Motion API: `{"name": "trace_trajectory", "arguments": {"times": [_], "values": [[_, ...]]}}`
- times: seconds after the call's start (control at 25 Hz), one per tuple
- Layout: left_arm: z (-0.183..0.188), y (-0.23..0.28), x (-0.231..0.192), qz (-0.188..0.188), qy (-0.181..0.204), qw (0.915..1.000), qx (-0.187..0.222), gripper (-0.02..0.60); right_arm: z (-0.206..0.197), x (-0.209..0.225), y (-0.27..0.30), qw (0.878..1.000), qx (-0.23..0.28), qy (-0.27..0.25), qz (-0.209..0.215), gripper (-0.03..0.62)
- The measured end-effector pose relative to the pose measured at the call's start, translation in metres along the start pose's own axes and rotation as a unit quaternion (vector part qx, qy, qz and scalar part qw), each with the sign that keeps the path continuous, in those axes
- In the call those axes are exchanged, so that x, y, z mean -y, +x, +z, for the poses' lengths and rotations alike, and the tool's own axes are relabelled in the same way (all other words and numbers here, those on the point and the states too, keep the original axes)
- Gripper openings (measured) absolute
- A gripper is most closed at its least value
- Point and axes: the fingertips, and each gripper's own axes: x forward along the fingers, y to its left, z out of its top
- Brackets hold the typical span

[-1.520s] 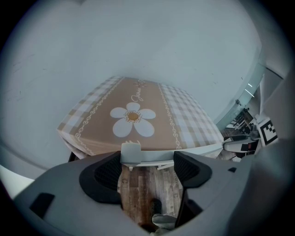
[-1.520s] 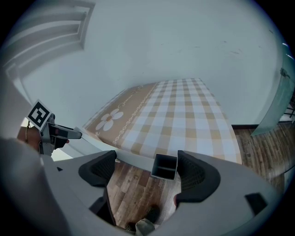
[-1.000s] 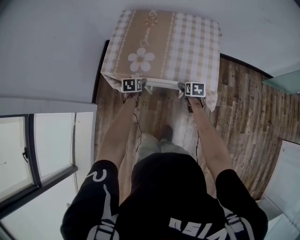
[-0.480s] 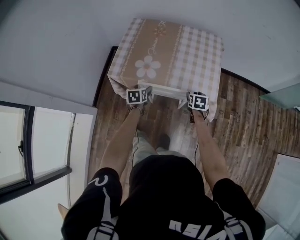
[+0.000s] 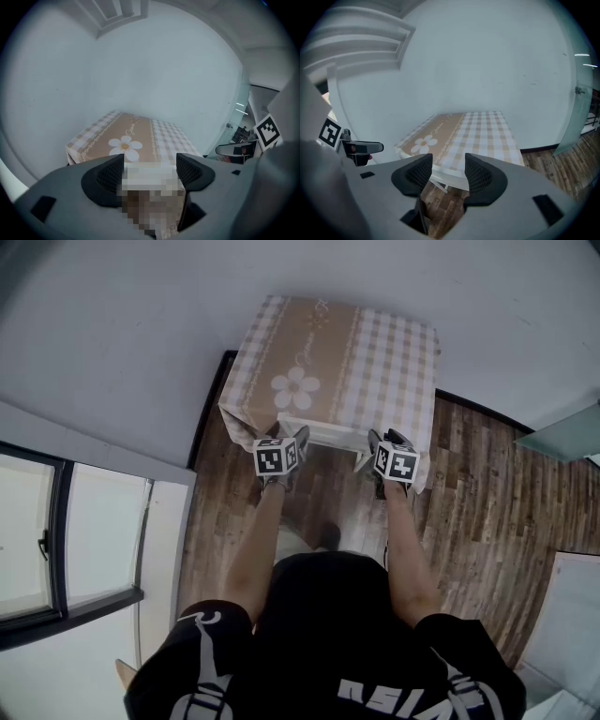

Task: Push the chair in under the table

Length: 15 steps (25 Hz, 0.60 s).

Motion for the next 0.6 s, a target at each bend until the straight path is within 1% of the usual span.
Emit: {"name": "trace_trajectory", "arguments": {"times": [0.24, 0.4, 0.52, 0.6], "values": [[0.036, -0.036, 0.019, 0.002, 0.045, 0.9976, 0.053, 0.358, 0.028, -0.02, -0.031, 0.998, 0.054, -0.023, 0.024, 0.208], [0.063, -0.056, 0.031, -0.009, 0.069, 0.9931, 0.094, 0.308, 0.042, -0.022, -0.048, 0.996, 0.083, -0.025, 0.027, 0.192], [0.076, -0.069, 0.034, -0.008, 0.07, 0.9908, 0.115, 0.244, 0.052, -0.023, -0.059, 0.994, 0.1, -0.026, 0.025, 0.167], [0.081, -0.074, 0.034, -0.006, 0.072, 0.9899, 0.122, 0.232, 0.058, -0.026, -0.064, 0.993, 0.11, -0.033, 0.019, 0.141]]}}
